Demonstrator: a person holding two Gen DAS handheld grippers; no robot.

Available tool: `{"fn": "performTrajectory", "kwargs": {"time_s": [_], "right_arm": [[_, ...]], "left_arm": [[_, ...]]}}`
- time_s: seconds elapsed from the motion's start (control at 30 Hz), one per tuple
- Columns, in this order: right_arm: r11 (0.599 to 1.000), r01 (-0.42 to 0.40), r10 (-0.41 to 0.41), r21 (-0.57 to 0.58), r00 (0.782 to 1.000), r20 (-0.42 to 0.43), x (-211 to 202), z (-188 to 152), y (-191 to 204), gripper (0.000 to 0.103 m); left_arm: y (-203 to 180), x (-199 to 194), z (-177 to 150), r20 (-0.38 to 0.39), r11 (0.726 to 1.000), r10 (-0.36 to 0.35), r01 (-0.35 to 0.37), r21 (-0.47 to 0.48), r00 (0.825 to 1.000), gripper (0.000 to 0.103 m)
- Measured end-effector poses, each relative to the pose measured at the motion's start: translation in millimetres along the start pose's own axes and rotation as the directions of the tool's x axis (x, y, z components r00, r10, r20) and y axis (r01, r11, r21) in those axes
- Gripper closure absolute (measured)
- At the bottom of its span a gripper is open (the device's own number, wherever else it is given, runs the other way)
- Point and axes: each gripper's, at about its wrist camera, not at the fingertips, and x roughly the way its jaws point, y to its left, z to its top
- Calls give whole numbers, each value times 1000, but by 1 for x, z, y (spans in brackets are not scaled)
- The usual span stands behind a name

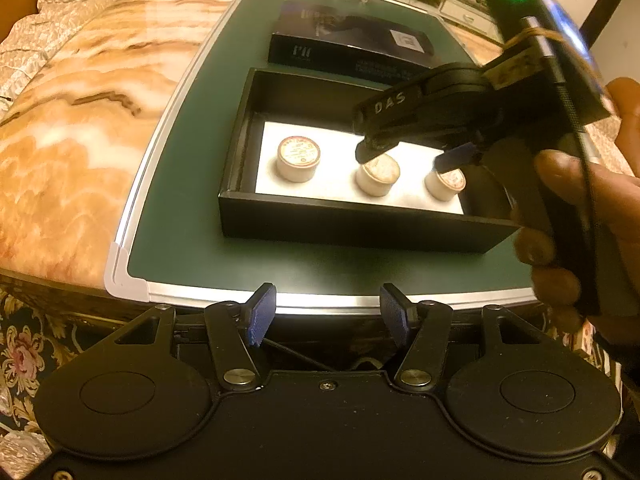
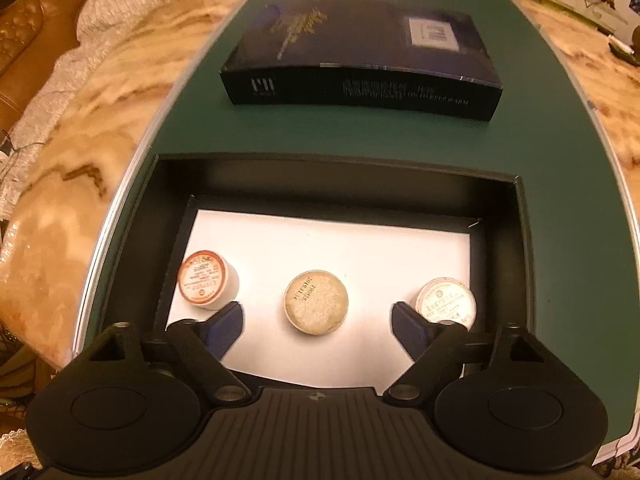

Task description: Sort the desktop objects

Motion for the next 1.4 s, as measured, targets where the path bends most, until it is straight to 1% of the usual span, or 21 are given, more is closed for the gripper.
{"fn": "performTrajectory", "kwargs": {"time_s": [0.03, 0.07, 0.17, 0.4, 0.53, 0.7, 0.77, 0.83, 0.87, 1.07, 1.2, 1.27, 1.3, 1.4], "right_arm": [[1000, -2, 2, 1, 1000, 12, -5, -1, -1, 7], [1000, -8, 8, 5, 1000, 20, -9, -2, -2, 3], [1000, -25, 25, 18, 999, 42, -20, -4, -6, 0], [996, -59, 54, 60, 996, 77, -44, -14, -20, 0], [994, -74, 65, 80, 992, 111, -55, -22, -28, 0], [990, -86, 74, 108, 991, 110, -57, -31, -37, 0], [986, -110, 96, 123, 989, 113, -59, -35, -42, 0], [982, -121, 104, 146, 987, 125, -63, -39, -49, 0], [979, -128, 108, 159, 985, 132, -64, -40, -53, 0], [961, -151, 118, 232, 981, 153, -69, -44, -82, 0], [965, -111, 78, 236, 986, 145, -72, -46, -93, 0], [964, -107, 77, 244, 989, 128, -71, -48, -96, 0], [965, -107, 77, 238, 989, 129, -71, -49, -95, 0], [973, -103, 79, 206, 989, 125, -72, -51, -89, 0]], "left_arm": [[-1, 0, 1, 0, 1000, 3, -3, 3, 1000, 46], [-2, 0, 1, 0, 1000, 7, -7, 6, 1000, 46], [-5, -2, 5, 7, 1000, 16, -16, 14, 1000, 46], [-13, -12, 20, 41, 999, 32, -33, 29, 999, 42], [-15, -15, 28, 50, 999, 46, -47, 25, 998, 41], [-19, -17, 38, 63, 998, 66, -68, 20, 996, 41], [-22, -18, 44, 66, 997, 74, -75, 23, 995, 40], [-26, -18, 50, 69, 996, 80, -82, 30, 994, 39], [-28, -18, 53, 70, 996, 83, -85, 33, 994, 36], [-36, -4, 73, 46, 994, 104, -105, 38, 994, 34], [-34, 13, 83, 8, 989, 145, -145, 30, 989, 34], [-34, 17, 85, -2, 987, 159, -159, 28, 987, 34], [-36, 20, 86, -3, 985, 166, -166, 40, 986, 32], [-40, 28, 85, -23, 982, 176, -174, 66, 984, 31]]}}
